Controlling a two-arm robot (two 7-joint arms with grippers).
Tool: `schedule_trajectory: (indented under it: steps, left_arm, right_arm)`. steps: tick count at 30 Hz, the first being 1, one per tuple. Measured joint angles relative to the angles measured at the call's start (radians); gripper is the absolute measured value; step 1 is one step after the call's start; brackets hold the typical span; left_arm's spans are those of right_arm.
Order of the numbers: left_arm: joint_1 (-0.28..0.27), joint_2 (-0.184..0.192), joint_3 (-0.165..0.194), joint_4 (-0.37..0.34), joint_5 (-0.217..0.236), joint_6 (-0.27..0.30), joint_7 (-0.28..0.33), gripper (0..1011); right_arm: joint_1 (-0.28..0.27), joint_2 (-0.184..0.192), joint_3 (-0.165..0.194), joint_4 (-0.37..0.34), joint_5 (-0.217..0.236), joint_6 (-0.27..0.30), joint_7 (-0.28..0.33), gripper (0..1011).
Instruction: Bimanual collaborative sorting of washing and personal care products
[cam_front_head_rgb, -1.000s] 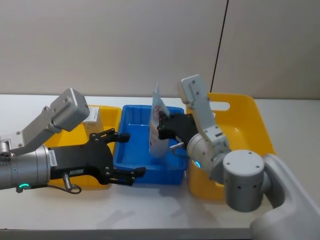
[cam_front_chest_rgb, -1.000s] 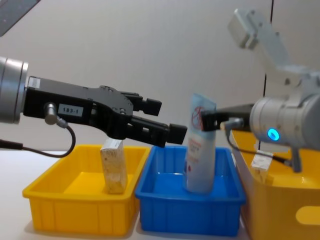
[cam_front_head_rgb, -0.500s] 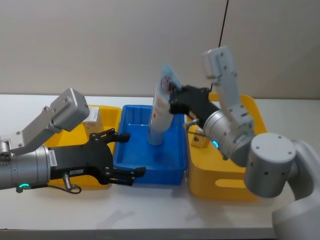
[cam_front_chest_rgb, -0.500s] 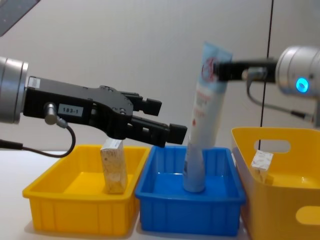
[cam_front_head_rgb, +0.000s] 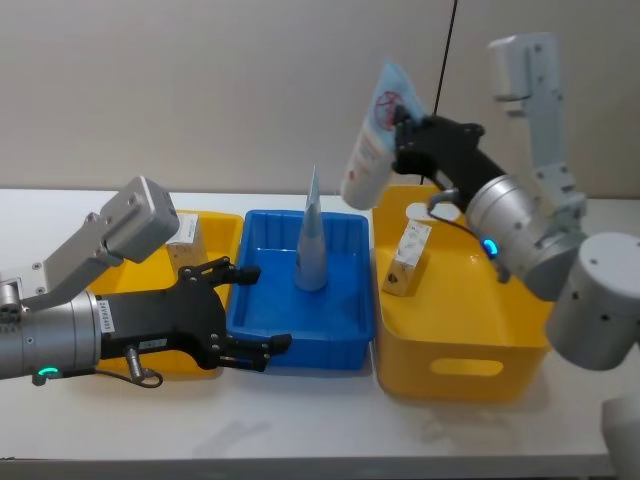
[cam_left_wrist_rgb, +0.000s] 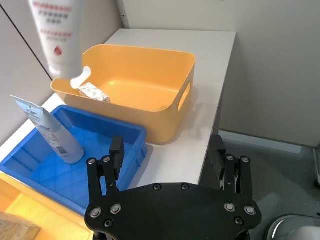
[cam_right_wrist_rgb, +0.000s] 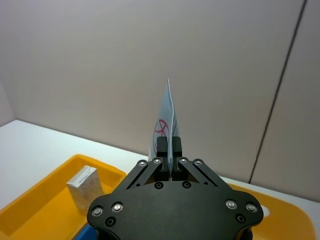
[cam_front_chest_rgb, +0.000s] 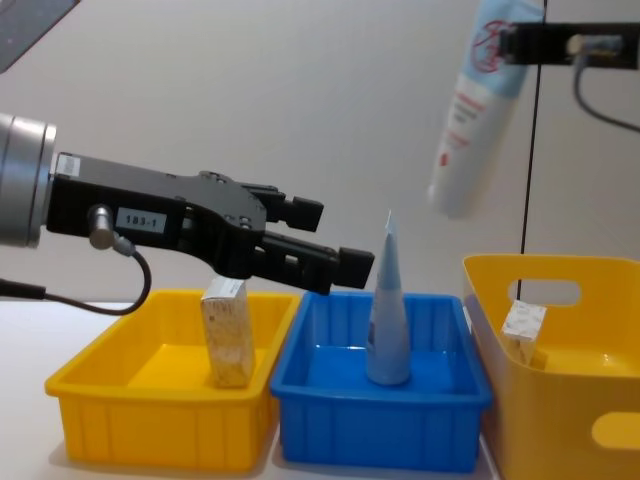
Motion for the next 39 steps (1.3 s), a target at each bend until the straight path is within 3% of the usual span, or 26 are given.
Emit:
schedule_trajectory:
  steps: [12, 21, 39]
  left_arm:
    - [0.0, 0.0, 0.0, 0.0, 0.0, 0.0, 0.0, 1001]
    - [0.0, 0.0, 0.0, 0.0, 0.0, 0.0, 0.0, 1002]
    - [0.0, 0.0, 0.0, 0.0, 0.0, 0.0, 0.0, 1002]
  right_arm:
    - [-0.068, 0.03, 0.086, -0.1, 0.018, 0.078, -0.032, 23]
    - [-0.119, 0.04, 0.127, -0.137, 0.024, 0.117, -0.041, 23]
    - [-0.148, 0.081, 0.154, -0.107, 0.007, 0.133, -0.013, 23]
